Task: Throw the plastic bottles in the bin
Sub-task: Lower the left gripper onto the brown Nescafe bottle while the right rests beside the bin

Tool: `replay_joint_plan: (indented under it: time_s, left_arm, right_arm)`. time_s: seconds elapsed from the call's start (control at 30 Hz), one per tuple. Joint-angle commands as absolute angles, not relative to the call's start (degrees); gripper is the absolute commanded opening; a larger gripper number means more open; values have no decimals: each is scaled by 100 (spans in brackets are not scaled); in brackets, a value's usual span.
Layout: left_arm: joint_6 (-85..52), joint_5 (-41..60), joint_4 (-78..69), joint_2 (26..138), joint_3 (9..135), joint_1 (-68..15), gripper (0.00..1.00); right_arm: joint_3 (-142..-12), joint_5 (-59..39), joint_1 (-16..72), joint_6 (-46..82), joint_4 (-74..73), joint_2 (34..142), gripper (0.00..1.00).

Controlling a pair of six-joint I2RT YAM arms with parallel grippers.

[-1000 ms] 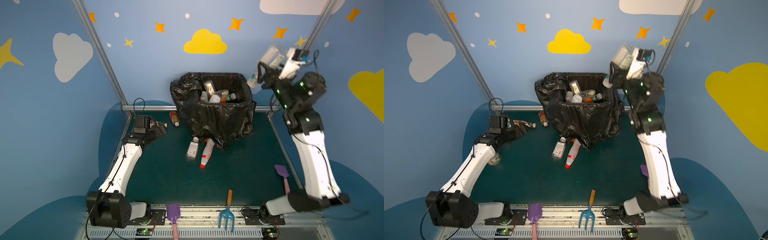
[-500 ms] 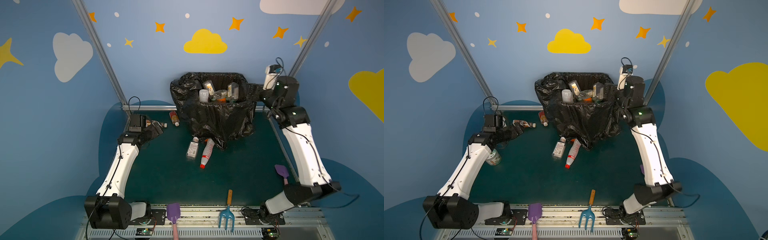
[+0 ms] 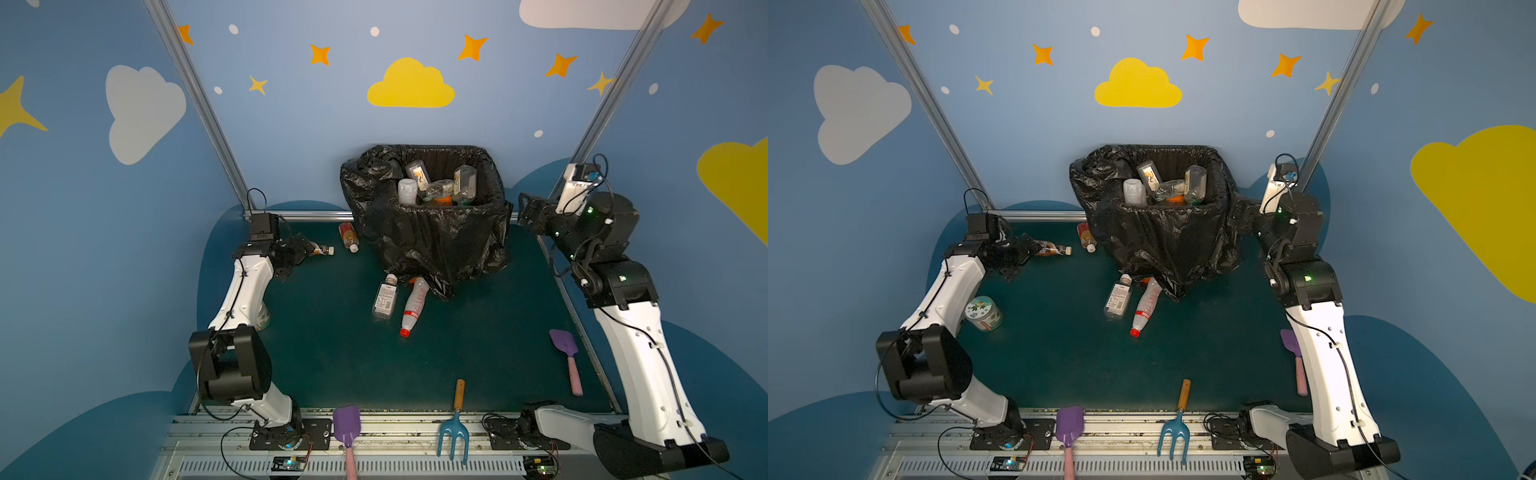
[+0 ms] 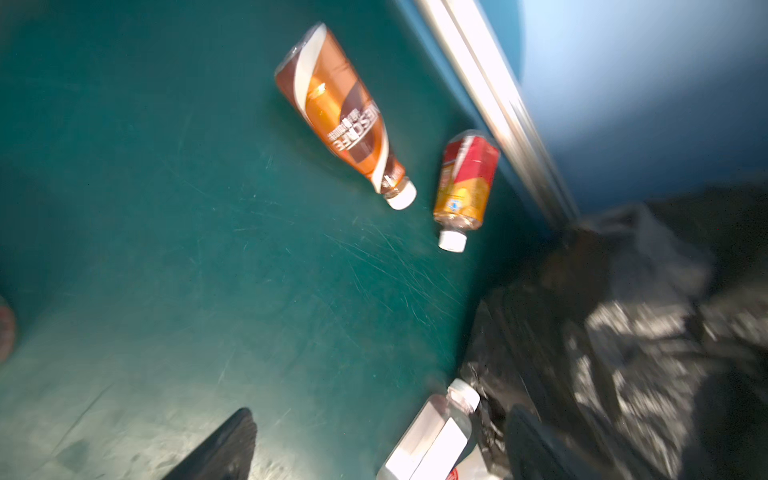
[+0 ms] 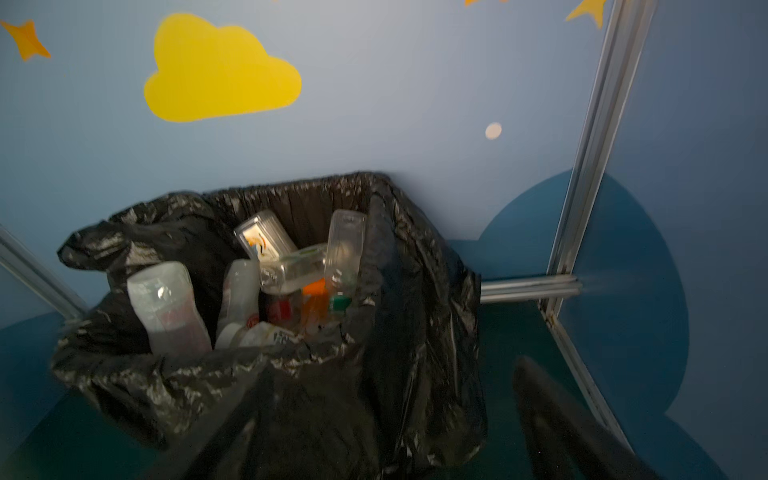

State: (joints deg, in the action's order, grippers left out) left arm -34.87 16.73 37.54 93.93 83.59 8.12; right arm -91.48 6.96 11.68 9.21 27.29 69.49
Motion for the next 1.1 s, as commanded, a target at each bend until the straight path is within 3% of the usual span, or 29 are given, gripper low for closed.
replay_joint_plan:
  time_s: [0.0, 0.2, 0.47, 0.87, 1.07]
  left_arm:
    - [-3788, 1777, 3744, 9852, 8747, 902, 93]
    - [-4214, 1908, 3971, 11103, 9732, 1045, 100]
    - [-4812, 1624, 3786, 12282, 10712, 1020, 100]
    - [-5035, 1306, 4784, 14075, 13403, 895, 99]
    - [-5037, 1057, 5088, 14423, 14045, 795, 98]
  right_arm:
    - [-9008, 307, 1123, 1164, 2831, 6941, 88]
    - [-8984, -78, 1003, 1293, 2911, 7262, 88]
    - [-9044, -485, 575, 1496, 2794, 7707, 88]
    - [-9557, -838, 212, 1635, 2779, 8523, 88]
    - [-9633, -983, 8, 1829, 2729, 8705, 88]
